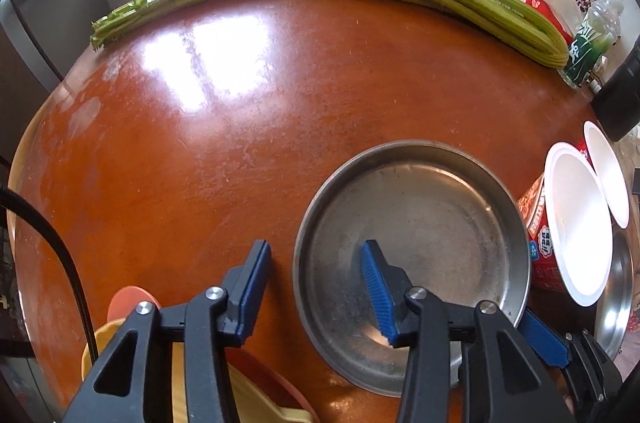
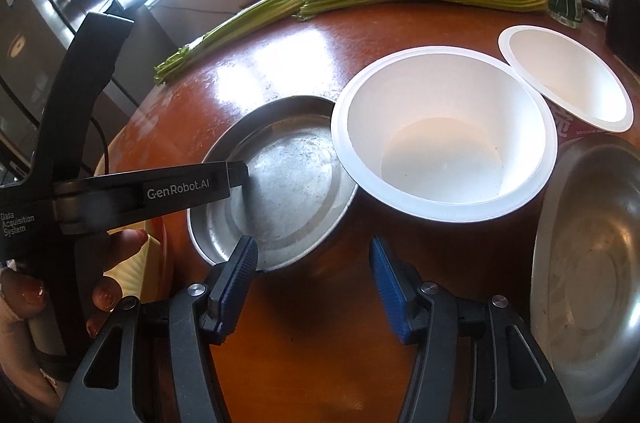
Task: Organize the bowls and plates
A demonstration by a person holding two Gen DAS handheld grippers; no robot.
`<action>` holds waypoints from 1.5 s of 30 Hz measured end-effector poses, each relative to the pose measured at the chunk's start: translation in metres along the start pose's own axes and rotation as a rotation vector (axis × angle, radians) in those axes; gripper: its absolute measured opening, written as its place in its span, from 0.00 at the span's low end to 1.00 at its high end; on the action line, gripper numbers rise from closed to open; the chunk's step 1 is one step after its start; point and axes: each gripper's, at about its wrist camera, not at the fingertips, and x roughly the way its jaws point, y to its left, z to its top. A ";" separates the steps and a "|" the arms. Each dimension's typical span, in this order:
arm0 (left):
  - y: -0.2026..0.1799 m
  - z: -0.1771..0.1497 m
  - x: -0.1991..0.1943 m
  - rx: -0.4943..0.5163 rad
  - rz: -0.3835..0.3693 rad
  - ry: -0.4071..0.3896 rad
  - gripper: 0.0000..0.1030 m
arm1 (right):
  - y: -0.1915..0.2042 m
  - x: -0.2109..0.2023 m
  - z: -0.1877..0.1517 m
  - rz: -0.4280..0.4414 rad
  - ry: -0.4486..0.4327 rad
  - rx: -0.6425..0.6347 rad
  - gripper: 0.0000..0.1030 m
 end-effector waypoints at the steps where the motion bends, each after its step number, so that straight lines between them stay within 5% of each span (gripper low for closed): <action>1: 0.000 0.000 0.000 -0.002 0.000 -0.002 0.40 | 0.001 0.002 0.001 -0.003 -0.003 -0.008 0.58; 3: -0.001 -0.001 -0.001 0.008 -0.016 -0.005 0.27 | 0.004 0.006 0.003 -0.005 -0.016 -0.023 0.58; 8: -0.001 -0.002 -0.002 0.007 -0.021 -0.004 0.24 | 0.011 0.012 0.006 -0.008 -0.044 -0.083 0.60; 29: 0.021 -0.023 -0.072 -0.054 -0.079 -0.163 0.24 | 0.031 -0.038 -0.001 0.094 -0.139 -0.155 0.60; 45: 0.039 -0.068 -0.127 -0.107 -0.029 -0.274 0.24 | 0.061 -0.076 -0.023 0.169 -0.196 -0.267 0.60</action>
